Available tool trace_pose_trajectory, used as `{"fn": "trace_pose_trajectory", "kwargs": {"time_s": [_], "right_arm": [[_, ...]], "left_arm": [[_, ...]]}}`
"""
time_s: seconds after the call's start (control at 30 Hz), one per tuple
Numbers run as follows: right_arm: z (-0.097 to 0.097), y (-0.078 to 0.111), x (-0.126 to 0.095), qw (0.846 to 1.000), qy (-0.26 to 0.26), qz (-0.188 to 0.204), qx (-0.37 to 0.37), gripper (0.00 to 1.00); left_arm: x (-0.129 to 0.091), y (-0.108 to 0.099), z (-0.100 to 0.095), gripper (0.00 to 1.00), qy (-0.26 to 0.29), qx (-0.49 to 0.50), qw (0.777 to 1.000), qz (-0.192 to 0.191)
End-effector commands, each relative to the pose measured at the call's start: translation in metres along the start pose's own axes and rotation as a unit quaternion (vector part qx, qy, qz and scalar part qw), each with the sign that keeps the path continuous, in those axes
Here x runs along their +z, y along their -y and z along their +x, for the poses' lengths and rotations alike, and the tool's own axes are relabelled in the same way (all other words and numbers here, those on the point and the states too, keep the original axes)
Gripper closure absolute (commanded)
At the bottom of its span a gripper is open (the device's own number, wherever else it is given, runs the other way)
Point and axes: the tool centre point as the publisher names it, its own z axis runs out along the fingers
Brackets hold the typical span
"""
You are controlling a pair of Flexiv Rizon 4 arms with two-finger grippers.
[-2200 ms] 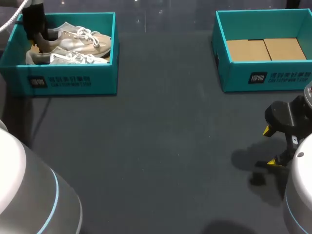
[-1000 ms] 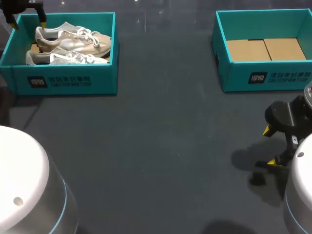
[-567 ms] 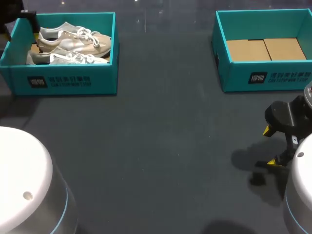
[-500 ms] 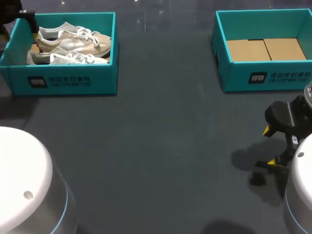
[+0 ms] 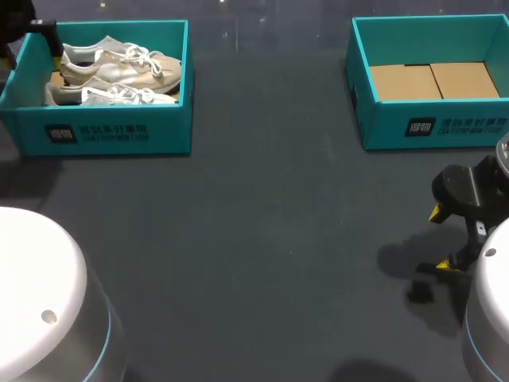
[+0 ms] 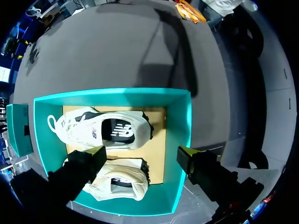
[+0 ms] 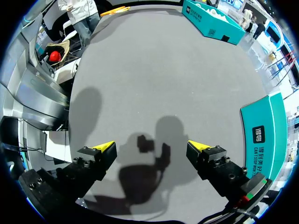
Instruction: Take the shoe out of the shoebox, open the shoe tongue, remove and reinsert the insole, then place the shoe into the shoebox
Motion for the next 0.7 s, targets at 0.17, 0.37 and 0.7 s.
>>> {"fn": "trace_pose_trajectory", "kwargs": {"time_s": [0.17, 0.37, 0.7], "right_arm": [[0.003, 0.001, 0.0, 1.0, 0.002, 0.0, 0.0, 0.0], [0.003, 0.001, 0.0, 1.0, 0.002, 0.0, 0.0, 0.0], [0.003, 0.001, 0.0, 1.0, 0.002, 0.0, 0.0, 0.0]], "left_arm": [[0.024, 0.005, -0.004, 0.0, 0.007, 0.0, 1.0, -0.025], [0.035, 0.008, -0.002, 0.02, 0.008, -0.001, 1.0, -0.028], [0.06, 0.005, -0.007, 0.14, -0.001, -0.002, 1.0, -0.023]]}}
